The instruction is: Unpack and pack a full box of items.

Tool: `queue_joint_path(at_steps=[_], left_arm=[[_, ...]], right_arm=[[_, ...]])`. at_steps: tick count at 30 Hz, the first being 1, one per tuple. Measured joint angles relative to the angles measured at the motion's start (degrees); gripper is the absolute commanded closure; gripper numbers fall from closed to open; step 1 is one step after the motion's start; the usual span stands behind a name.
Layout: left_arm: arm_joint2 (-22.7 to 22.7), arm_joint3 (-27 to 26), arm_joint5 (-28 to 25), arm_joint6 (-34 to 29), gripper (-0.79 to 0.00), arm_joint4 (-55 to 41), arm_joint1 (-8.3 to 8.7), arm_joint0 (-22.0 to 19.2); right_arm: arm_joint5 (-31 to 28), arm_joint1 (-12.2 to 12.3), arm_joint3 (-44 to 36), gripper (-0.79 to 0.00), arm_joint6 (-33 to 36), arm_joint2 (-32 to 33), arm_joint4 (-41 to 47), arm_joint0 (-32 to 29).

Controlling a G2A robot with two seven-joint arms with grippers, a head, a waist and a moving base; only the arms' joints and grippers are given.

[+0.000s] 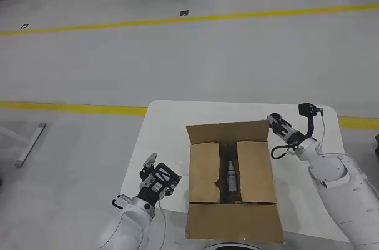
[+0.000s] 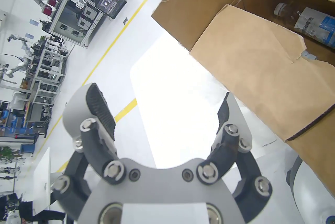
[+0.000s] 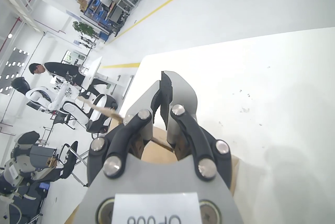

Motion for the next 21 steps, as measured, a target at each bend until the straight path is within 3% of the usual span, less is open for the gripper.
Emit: queue_joint_path(at_steps=[7,16,21], left_arm=[[0.0,0.0,0.0,0.0,-0.785,0.0,0.0,0.0],[-0.85,-0.02,0.19,-0.38,-0.785,0.33,0.32,1.05],[-2.55,-1.18,-4.53,-0.12,-0.785,0.63,1.01,3.02]], right_arm=[[-3.77,1.01,-8.83,0.0,2.08,2.09,-4.47,-7.81],[-9.49,1.93,-12.39,0.0,3.22,2.77,-10.82,-14.73],[-9.52,2.06,-12.96,0.0,2.6,2.42,-11.14,-16.42]])
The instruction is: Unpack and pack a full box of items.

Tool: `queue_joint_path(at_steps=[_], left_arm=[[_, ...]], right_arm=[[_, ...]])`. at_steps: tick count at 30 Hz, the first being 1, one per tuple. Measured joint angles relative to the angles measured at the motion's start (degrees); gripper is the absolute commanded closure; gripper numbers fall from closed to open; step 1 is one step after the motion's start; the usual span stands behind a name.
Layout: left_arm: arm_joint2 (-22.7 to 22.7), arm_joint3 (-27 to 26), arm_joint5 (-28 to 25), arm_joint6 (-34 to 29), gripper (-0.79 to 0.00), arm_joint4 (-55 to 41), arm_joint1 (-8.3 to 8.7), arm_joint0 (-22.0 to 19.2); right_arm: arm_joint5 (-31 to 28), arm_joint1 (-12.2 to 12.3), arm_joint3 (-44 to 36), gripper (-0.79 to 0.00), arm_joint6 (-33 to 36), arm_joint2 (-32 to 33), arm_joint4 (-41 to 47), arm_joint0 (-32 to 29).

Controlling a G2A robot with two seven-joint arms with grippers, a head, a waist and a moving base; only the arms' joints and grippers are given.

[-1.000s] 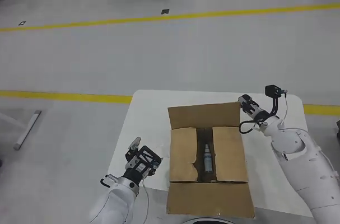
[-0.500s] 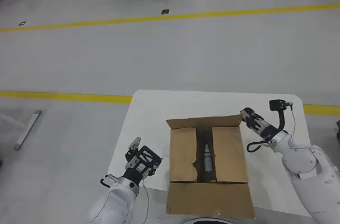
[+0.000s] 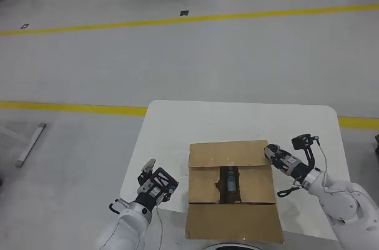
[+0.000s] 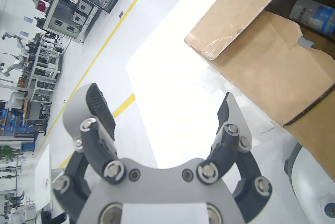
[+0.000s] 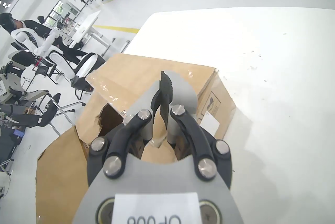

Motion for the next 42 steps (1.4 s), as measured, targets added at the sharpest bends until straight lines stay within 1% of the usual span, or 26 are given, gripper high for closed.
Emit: queue_joint_path(at_steps=[5,8,12,15,19,26,30,35,42], left_arm=[[-3.16,-0.37,-7.17,3.63,-0.785,2.09,1.14,2.14],[-4.83,0.28,-9.54,6.45,-0.785,4.55,1.83,3.01],[-5.46,1.74,-11.74,10.94,-0.785,10.06,2.87,3.67],[-4.96,3.67,-12.4,13.58,-0.785,14.46,3.58,4.01],[-4.41,5.72,-13.34,16.37,-0.785,14.29,4.04,3.86],[-3.29,6.54,-20.35,22.31,-0.785,14.76,5.42,1.46],[-2.24,6.9,-22.62,25.74,-0.785,16.95,6.37,0.27],[-0.87,7.97,-23.33,29.29,-0.785,19.64,7.59,-0.4],[0.54,7.98,-23.1,28.93,-0.785,19.81,8.44,-0.44]], right_arm=[[0.14,0.03,-0.3,0.0,-0.62,-0.94,-0.19,-0.41],[0.2,0.03,-0.03,0.0,-1.06,-1.49,-0.08,-0.41],[0.17,0.04,0.49,0.0,-1.53,-2.06,0.2,-0.22],[0.18,0.04,0.84,0.0,-2.17,-2.36,0.81,-0.2],[0.15,0.03,1.49,0.0,-2.57,-2.87,1.34,-0.27],[-0.05,0.0,2.46,0.0,-3.07,-4.13,2.24,-0.11],[-0.14,0.01,2.87,0.0,-3.28,-4.51,2.83,0.09],[0.01,0.04,2.97,0.0,-3.37,-4.98,3.18,0.34],[-0.41,0.23,3.33,0.0,-3.04,-4.97,3.36,0.36]])
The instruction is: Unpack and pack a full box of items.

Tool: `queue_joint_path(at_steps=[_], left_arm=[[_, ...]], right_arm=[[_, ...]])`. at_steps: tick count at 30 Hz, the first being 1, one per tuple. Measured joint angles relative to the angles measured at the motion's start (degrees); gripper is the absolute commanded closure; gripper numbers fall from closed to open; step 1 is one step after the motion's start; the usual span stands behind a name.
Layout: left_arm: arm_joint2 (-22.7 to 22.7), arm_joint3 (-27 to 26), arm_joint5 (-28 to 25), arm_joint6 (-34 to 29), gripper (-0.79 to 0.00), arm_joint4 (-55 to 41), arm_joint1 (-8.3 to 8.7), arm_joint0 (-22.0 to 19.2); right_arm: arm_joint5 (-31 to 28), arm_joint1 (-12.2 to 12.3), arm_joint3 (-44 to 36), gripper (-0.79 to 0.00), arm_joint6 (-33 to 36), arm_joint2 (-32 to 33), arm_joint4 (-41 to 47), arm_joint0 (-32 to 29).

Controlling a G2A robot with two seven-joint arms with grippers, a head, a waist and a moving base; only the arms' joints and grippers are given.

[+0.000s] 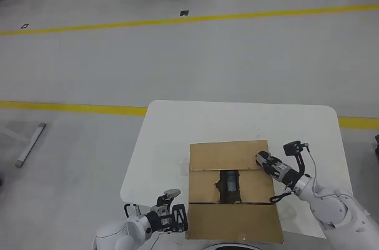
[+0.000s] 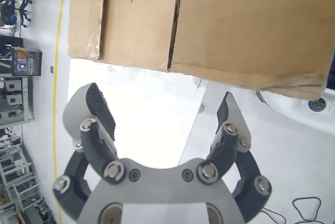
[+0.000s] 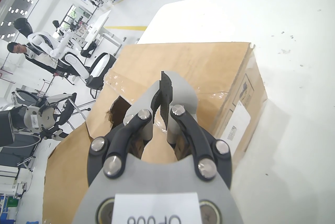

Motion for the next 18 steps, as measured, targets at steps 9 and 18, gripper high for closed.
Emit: queue_joint_path(at_steps=[9,18], left_arm=[[4.34,-1.45,6.0,-5.42,-0.785,-2.38,-0.19,-1.01],[6.83,-1.86,11.8,-12.02,-0.785,-9.22,-0.86,-2.58]], right_arm=[[-0.52,0.29,0.24,0.0,0.45,0.32,0.33,-0.24],[-0.99,0.57,-0.29,0.0,0.72,0.46,0.34,-0.61]])
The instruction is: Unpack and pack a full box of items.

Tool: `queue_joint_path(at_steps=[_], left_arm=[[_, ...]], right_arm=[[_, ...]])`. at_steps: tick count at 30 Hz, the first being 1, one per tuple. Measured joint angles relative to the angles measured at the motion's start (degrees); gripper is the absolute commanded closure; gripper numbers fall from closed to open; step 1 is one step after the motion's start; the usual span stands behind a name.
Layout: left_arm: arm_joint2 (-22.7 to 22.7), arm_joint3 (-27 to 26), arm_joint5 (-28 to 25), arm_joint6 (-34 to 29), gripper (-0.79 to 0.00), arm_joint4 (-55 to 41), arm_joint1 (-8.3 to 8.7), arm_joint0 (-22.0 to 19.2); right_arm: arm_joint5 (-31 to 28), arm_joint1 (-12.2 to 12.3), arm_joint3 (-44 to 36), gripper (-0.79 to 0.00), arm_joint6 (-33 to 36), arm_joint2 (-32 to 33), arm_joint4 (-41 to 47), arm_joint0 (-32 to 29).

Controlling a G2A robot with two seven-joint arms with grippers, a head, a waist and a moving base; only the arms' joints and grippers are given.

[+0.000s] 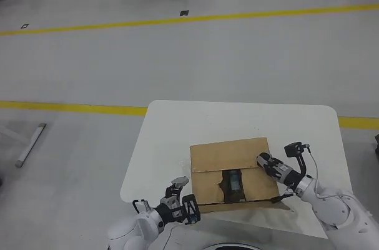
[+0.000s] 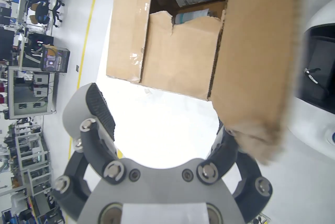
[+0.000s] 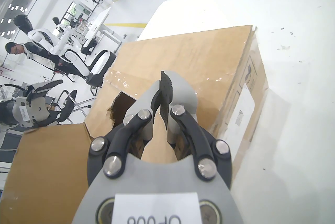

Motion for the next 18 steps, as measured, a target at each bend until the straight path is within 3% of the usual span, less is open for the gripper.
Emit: queue_joint_path(at_steps=[8,18], left_arm=[[2.78,2.73,9.42,-8.99,-0.785,-7.84,-1.22,-4.22],[7.34,7.61,16.93,-18.04,-0.785,-5.56,-2.04,-9.27]], right_arm=[[0.27,0.27,-1.02,0.0,-1.14,1.24,0.65,-0.35],[-0.7,0.8,-2.54,0.0,0.43,3.16,2.06,-1.3]])
